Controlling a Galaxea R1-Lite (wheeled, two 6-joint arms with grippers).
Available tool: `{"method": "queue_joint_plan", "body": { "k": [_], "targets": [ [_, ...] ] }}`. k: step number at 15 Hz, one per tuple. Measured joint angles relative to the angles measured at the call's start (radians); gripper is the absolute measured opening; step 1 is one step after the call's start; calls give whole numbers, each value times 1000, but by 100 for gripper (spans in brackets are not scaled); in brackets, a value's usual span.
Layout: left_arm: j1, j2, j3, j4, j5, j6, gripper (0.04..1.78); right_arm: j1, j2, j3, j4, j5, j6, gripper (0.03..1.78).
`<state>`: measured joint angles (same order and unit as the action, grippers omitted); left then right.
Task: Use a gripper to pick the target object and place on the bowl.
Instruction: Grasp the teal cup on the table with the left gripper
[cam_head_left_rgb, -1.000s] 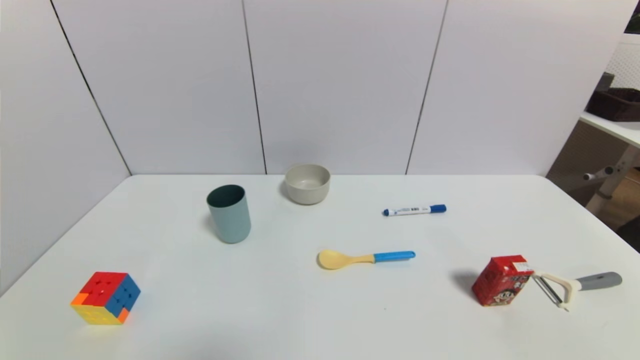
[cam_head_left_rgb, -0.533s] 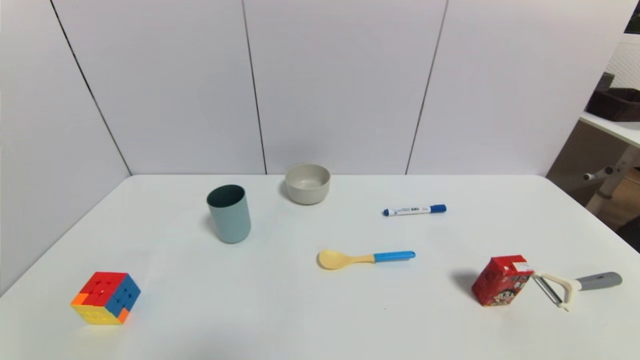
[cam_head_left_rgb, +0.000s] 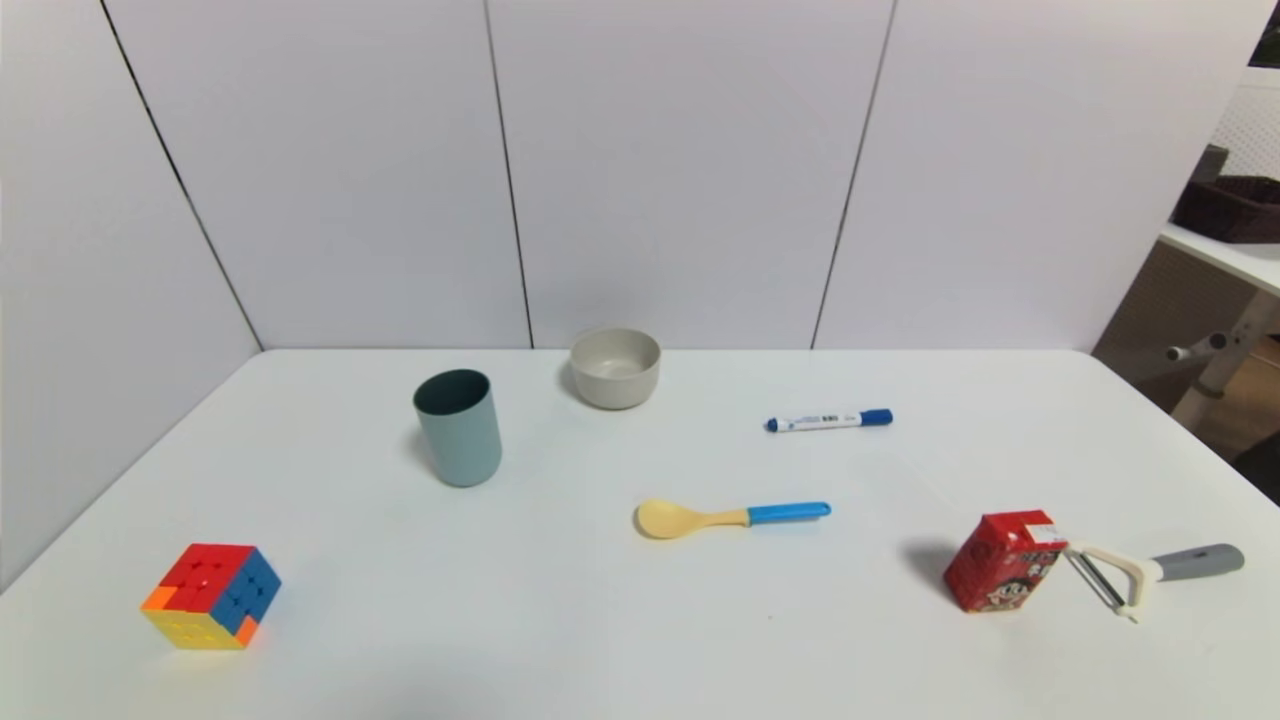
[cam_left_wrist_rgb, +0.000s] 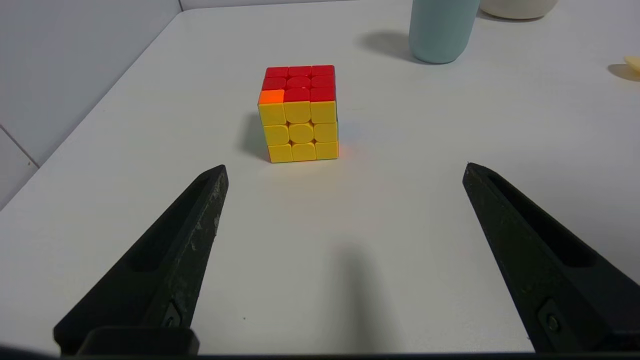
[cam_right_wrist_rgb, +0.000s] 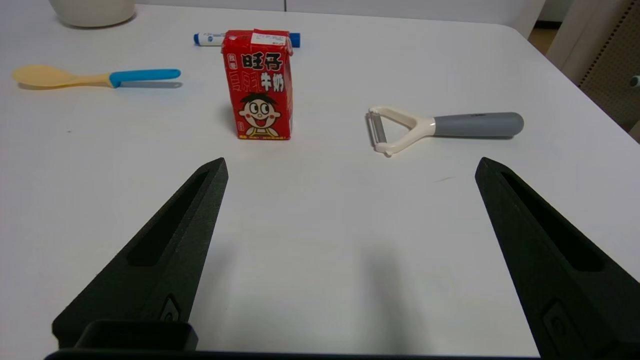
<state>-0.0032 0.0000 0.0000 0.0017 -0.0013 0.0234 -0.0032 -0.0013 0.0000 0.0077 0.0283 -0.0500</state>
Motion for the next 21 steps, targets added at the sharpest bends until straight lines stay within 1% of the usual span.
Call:
{"method": "queue_joint_plan", "body": {
  "k": [3,5,7,10,14,17,19,21],
  "targets": [
    [0,51,-33,10,-1,4,169,0,0,0,0,0,0,171],
    [0,150,-144,41,-3,17,169,0,0,0,0,1,0,171],
    [0,284,-306,116,-3,37,169,0,0,0,0,0,0,171],
    [-5,543,-593,262,-4,50,169,0,0,0,0,0,0,171],
    [-13,941,-1055,499,-4,56,169,0,0,0,0,0,0,171],
    [-27,1217,-1338,668,-3,57,169,0,0,0,0,0,0,171],
    [-46,1365,-1457,722,-4,59,169,0,0,0,0,0,0,171],
    [-76,1480,-1518,741,-4,59,169,0,0,0,0,0,0,171]
  ]
}}
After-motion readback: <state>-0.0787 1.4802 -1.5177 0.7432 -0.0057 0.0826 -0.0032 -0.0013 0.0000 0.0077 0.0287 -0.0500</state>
